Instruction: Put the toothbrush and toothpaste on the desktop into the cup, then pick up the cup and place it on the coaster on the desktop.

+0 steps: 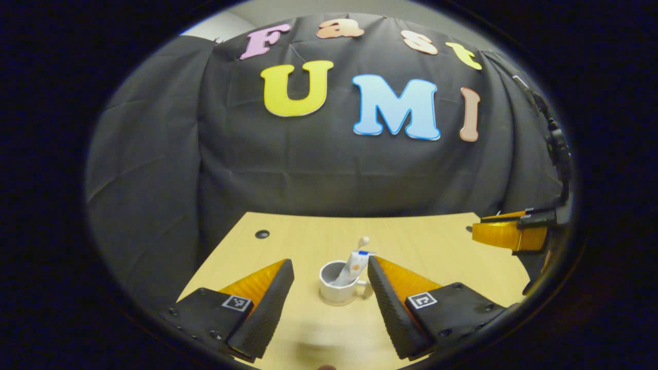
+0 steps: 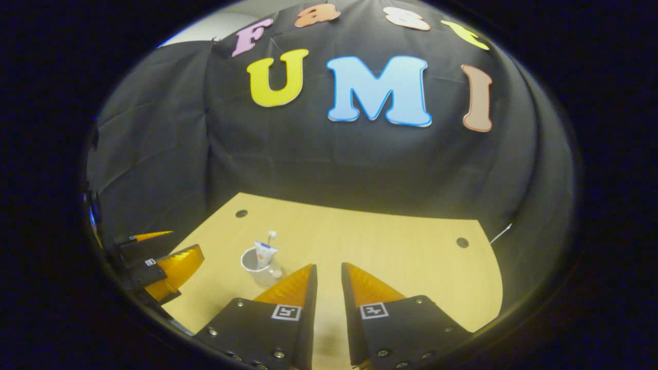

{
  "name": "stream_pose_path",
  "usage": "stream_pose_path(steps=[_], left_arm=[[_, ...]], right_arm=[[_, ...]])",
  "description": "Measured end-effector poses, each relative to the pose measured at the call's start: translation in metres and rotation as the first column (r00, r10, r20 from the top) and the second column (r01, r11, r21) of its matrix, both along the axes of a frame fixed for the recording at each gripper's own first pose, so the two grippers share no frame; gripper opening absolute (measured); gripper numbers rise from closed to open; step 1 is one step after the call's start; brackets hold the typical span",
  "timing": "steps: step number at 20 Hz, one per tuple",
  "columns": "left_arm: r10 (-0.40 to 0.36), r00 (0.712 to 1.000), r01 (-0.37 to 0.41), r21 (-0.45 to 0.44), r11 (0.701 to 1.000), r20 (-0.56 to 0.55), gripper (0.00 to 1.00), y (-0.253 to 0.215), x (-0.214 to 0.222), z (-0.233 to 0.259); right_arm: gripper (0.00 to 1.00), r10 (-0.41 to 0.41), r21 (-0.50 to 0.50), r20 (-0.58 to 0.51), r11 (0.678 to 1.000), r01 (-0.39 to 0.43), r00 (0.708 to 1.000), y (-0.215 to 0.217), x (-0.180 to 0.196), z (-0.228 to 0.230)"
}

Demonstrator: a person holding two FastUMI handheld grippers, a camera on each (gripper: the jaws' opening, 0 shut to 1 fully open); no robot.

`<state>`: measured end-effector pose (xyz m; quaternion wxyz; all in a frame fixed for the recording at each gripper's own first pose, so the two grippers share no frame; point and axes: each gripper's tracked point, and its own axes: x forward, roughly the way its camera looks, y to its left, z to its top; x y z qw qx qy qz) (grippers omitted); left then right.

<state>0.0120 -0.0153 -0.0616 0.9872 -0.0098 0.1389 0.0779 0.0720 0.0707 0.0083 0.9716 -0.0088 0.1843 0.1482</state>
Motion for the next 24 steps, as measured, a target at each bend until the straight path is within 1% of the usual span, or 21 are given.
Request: stream_pose_path(steps=[2,4,5,7,9,10,11,12,13,15,18,20,24], left_arm=[[-0.018,0.998,0.018,0.006,1.000,0.061,0.94,-0.017,0.003,0.029],[-0.026,0.992,0.025,0.011,1.000,0.122,0.94,-0.030,-0.001,0.058],[-0.020,0.988,0.019,0.008,1.000,0.151,0.94,-0.033,-0.002,0.070],[0.002,0.977,-0.005,0.015,1.000,0.211,0.94,-0.035,-0.002,0.093],[0.013,0.970,-0.027,0.057,0.998,0.243,0.94,-0.038,-0.005,0.105],[0.027,0.965,-0.049,0.079,0.996,0.260,0.94,-0.038,-0.008,0.112],[0.041,0.961,-0.067,0.088,0.994,0.272,0.94,-0.036,-0.011,0.118],[0.053,0.957,-0.081,0.088,0.993,0.285,0.94,-0.036,-0.015,0.121],[0.056,0.956,-0.084,0.085,0.993,0.290,0.94,-0.038,-0.017,0.123],[0.071,0.949,-0.100,0.079,0.992,0.307,0.94,-0.043,-0.022,0.128],[0.107,0.936,-0.137,0.067,0.988,0.337,0.94,-0.043,-0.027,0.134],[0.118,0.932,-0.149,0.065,0.987,0.344,0.94,-0.047,-0.030,0.136],[0.150,0.926,-0.173,0.039,0.984,0.346,0.94,-0.055,-0.031,0.134]], right_arm=[[0.28,-0.004,0.011,0.083,1.000,0.003,0.997,-0.002,-0.008,0.025],[0.28,-0.018,0.020,0.161,1.000,0.015,0.987,-0.001,-0.013,0.051],[0.32,-0.018,0.026,0.194,1.000,0.013,0.981,0.002,-0.014,0.057],[0.52,0.015,0.021,0.227,1.000,-0.021,0.974,0.012,-0.017,0.063],[0.52,0.044,0.009,0.251,0.999,-0.048,0.967,0.014,-0.017,0.067],[0.53,0.051,0.012,0.264,0.998,-0.056,0.963,0.015,-0.021,0.070],[0.71,0.060,0.013,0.269,0.998,-0.066,0.961,0.019,-0.023,0.070],[0.80,0.056,0.012,0.284,0.998,-0.062,0.957,0.020,-0.024,0.074],[0.83,0.052,0.009,0.303,0.998,-0.057,0.952,0.020,-0.022,0.079],[0.83,0.040,0.005,0.342,0.999,-0.044,0.939,0.020,-0.023,0.090],[0.83,0.055,0.017,0.360,0.998,-0.065,0.932,0.022,-0.027,0.096],[0.80,0.058,0.011,0.373,0.998,-0.067,0.926,0.018,-0.027,0.098],[0.81,0.080,0.022,0.356,0.995,-0.094,0.931,0.013,-0.028,0.092]])
